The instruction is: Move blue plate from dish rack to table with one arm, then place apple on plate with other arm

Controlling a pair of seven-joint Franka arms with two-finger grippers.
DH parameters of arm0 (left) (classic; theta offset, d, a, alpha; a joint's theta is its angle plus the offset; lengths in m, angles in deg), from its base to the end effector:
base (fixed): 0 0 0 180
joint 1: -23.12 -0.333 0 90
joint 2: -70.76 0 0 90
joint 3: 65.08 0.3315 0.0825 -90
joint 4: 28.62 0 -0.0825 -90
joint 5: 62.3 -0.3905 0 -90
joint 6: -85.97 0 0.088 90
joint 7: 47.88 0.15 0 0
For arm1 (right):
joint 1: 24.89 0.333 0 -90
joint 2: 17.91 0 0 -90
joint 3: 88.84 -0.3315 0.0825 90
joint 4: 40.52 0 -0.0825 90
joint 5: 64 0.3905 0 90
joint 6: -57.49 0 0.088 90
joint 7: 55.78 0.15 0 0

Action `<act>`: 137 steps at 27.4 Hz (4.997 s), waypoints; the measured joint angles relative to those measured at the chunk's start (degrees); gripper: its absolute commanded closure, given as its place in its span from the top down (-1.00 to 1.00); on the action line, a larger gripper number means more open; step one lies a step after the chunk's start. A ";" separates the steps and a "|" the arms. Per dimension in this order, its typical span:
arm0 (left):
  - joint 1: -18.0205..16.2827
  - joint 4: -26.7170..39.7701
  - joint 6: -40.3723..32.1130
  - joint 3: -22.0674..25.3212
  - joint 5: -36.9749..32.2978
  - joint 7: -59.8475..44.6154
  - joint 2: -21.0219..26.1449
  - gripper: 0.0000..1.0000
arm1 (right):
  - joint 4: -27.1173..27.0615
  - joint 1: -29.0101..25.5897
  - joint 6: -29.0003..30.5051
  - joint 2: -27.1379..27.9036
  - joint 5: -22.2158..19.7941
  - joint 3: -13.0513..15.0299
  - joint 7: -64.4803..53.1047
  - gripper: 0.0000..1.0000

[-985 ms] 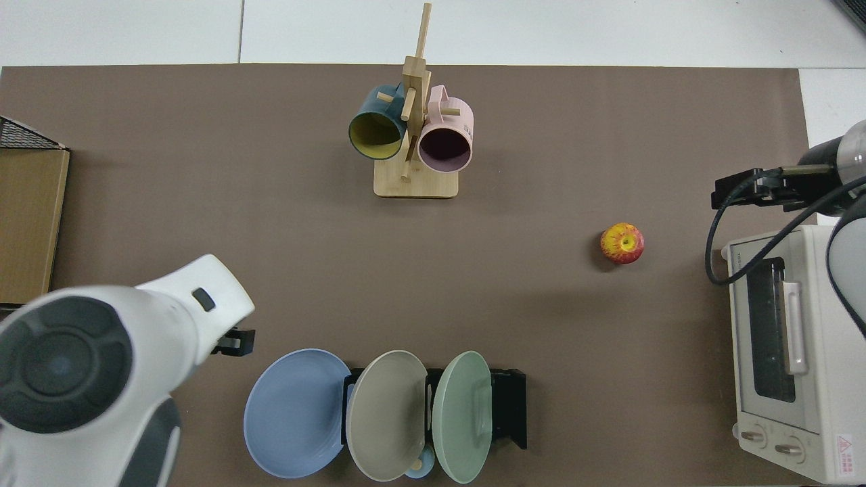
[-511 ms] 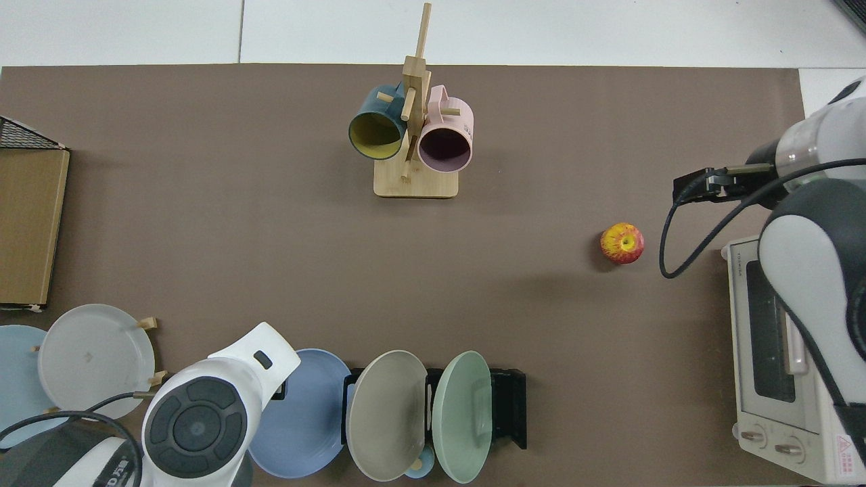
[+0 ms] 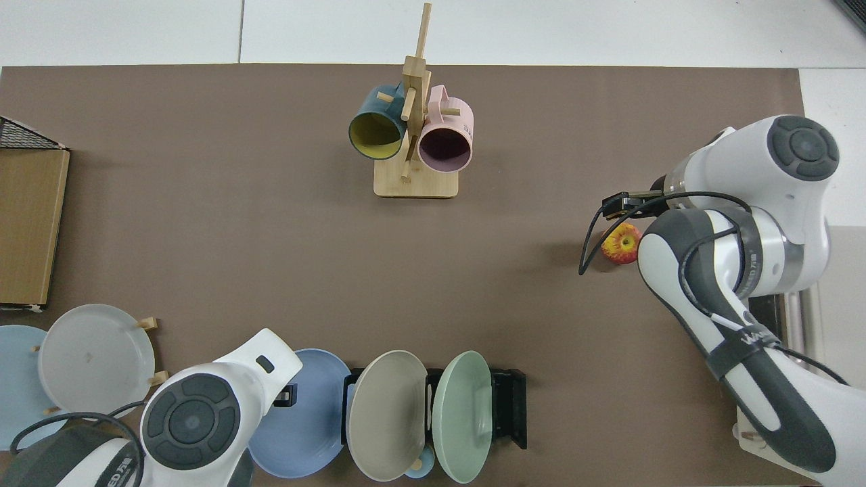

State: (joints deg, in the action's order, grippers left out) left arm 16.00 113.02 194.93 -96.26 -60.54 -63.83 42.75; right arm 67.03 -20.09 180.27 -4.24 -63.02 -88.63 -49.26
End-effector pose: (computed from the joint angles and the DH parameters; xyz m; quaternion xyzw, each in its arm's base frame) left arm 0.3555 -0.1582 0.4001 -0.9912 0.0289 0.0324 0.1248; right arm 0.6251 0.0516 0.3562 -0.9997 0.0213 -0.0129 0.0081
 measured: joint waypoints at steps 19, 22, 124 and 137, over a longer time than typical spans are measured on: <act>1.19 2.91 0.96 -3.64 0.60 -0.09 -0.19 -0.34 | 5.49 -0.08 8.52 6.12 -0.05 0.39 0.00 -0.29; 1.29 2.95 0.95 -3.86 0.60 -0.09 -0.27 -1.00 | 5.72 -0.07 8.89 6.42 -0.05 0.39 0.01 -1.00; 4.39 -12.32 40.15 -3.16 15.37 -10.66 36.64 -1.00 | -3.53 2.02 -12.90 -8.62 -0.19 -0.27 0.57 -1.00; 4.38 -12.53 38.53 -2.83 15.12 -9.41 37.60 1.00 | -3.50 3.99 -12.90 -8.62 -0.06 -0.30 2.06 -1.00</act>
State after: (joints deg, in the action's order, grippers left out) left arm 20.38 100.49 233.45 -99.10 -45.42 -73.25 80.35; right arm 63.53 -16.10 167.36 -12.85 -63.07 -88.93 -47.20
